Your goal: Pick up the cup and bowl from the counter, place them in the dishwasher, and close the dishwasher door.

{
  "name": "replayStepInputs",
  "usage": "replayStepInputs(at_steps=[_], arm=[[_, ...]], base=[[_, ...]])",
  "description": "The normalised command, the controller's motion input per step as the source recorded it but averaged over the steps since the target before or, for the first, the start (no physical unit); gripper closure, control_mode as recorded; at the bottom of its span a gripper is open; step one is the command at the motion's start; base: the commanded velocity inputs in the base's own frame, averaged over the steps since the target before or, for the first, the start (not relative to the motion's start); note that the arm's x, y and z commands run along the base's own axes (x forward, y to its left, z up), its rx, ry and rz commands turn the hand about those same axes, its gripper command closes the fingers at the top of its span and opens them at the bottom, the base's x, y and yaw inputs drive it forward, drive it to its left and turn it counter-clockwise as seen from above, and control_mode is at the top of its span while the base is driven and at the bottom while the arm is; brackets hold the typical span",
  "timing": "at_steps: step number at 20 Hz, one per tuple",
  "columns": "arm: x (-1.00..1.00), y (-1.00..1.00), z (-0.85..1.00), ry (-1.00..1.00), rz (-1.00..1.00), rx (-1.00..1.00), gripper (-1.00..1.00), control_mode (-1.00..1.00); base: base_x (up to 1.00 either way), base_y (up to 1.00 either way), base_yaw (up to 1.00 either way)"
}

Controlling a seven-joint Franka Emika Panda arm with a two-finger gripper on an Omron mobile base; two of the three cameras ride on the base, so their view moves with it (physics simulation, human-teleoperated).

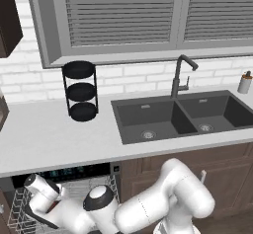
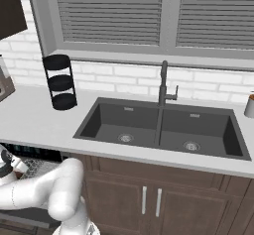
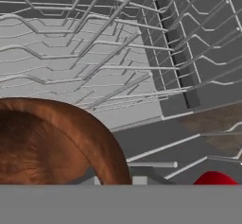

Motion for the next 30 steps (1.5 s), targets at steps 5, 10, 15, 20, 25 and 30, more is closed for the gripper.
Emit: replayStepInputs(at_steps=[5,10,15,20,25,30], arm=[[0.00,0.06,-0.51,0.02,0.00,0.01,-1.00,-1.00],[0.01,0.07,-0.05,-0.04,0.00,0.00,-1.00,-1.00],[0.00,0.02,0.00,-0.08,0.00,0.00,-1.00,-1.00],[-0.39,0.07,0.05,-0.05,0.00,-0.03,-1.00,-1.00],[-0.89,0.00,0.47,0.00,0.00,0.05,-1.00,-1.00],[-1.00,0.00,0.60,-0.21,0.15,0.10,-1.00,-1.00]], base=[[0.00,0.00,0.00],[0.00,0.00,0.00],[0.00,0.00,0.00],[0.00,0.00,0.00],[0.00,0.00,0.00],[0.00,0.00,0.00]])
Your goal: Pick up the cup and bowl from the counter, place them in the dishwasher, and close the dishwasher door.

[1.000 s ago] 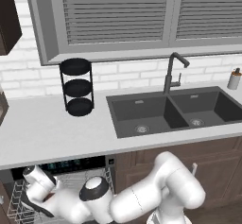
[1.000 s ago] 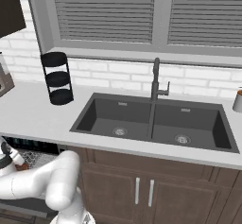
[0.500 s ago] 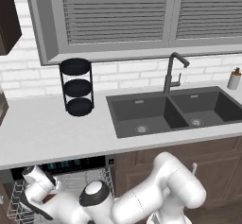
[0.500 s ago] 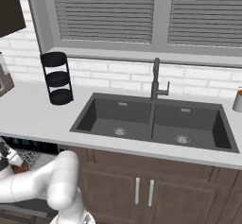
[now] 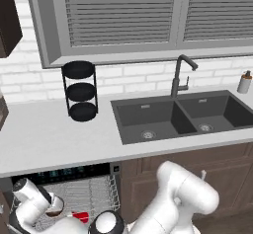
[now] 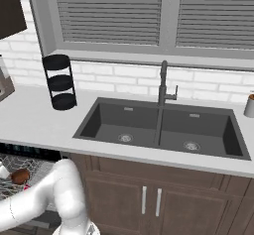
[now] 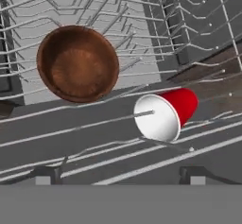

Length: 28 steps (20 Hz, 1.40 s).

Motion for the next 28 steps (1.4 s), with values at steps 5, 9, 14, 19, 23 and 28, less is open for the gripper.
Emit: replayStepInputs(at_steps=[5,9,14,19,23,28], arm=[[-0.83,0.00,0.40,-0.29,0.13,0.03,-1.00,-1.00],[-0.18,-0.01,-0.14,0.19,0.01,0.00,-1.00,-1.00],[0.23,0.00,-0.52,0.35,0.00,-0.08,-1.00,-1.00],[0.17,0.00,-0.80,0.04,-0.05,-0.20,-1.00,-1.00],[0.38,0.00,-0.79,-0.08,-0.12,-0.22,-1.00,-1.00],[0.91,0.00,-0.40,-0.01,-0.13,-0.14,-1.00,-1.00]], base=[[0.00,0.00,0.00],[0.00,0.00,0.00],[0.00,0.00,0.00],[0.00,0.00,0.00],[0.00,0.00,0.00],[0.00,0.00,0.00]])
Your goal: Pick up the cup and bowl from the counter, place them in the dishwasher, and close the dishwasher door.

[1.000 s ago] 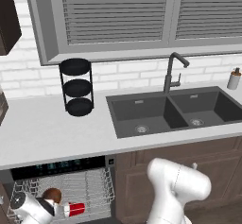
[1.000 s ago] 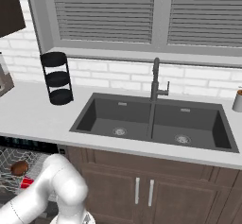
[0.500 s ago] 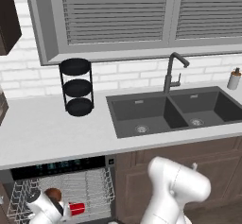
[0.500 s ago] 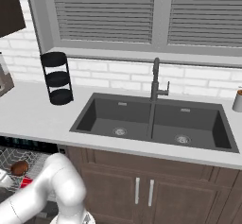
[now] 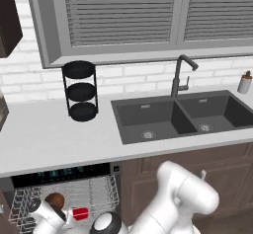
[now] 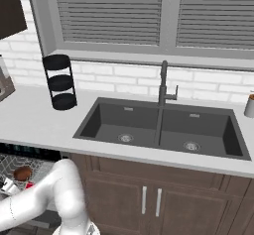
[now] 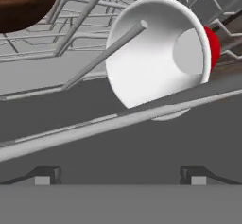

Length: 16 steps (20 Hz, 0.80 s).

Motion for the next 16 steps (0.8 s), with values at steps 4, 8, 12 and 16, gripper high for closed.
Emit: replayStepInputs(at_steps=[4,8,12,16], arm=[[1.00,0.00,-0.19,0.00,-0.13,-0.07,-1.00,-1.00],[1.00,0.00,-0.04,-0.06,-0.14,-0.05,-1.00,-1.00],[-0.24,0.00,0.00,-0.14,-0.04,-0.02,-1.00,-1.00],[-1.00,-0.02,0.28,-0.09,0.00,0.00,-1.00,-1.00]], base=[[0.00,0.00,0.00],[0.00,0.00,0.00],[0.00,0.00,0.00],[0.00,0.00,0.00]])
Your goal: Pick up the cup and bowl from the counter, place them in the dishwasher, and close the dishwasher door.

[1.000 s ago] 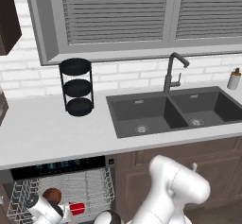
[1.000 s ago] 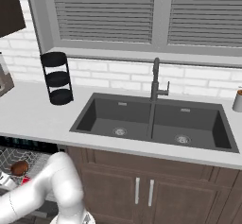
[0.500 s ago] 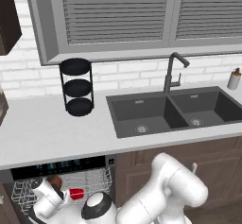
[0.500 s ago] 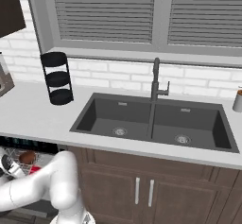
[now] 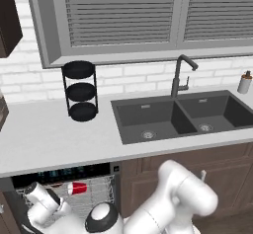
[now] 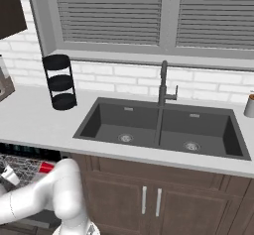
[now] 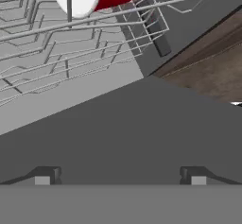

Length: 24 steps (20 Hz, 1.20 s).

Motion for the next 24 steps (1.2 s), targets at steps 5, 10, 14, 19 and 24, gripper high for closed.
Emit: replayStepInputs(at_steps=[5,10,14,19,24], arm=[[-1.00,-0.23,0.65,0.00,0.02,0.00,-1.00,-1.00],[-0.45,-0.26,0.76,0.00,0.03,0.05,-1.00,-1.00],[-0.04,-0.29,0.46,0.00,0.19,0.05,-1.00,-1.00],[-0.06,-0.40,0.48,-0.01,0.32,0.21,-1.00,-1.00],[-0.04,-0.25,0.58,0.00,0.16,0.16,-1.00,-1.00]], base=[[0.00,0.00,0.00],[0.00,0.00,0.00],[0.00,0.00,0.00],[0.00,0.00,0.00],[0.00,0.00,0.00]])
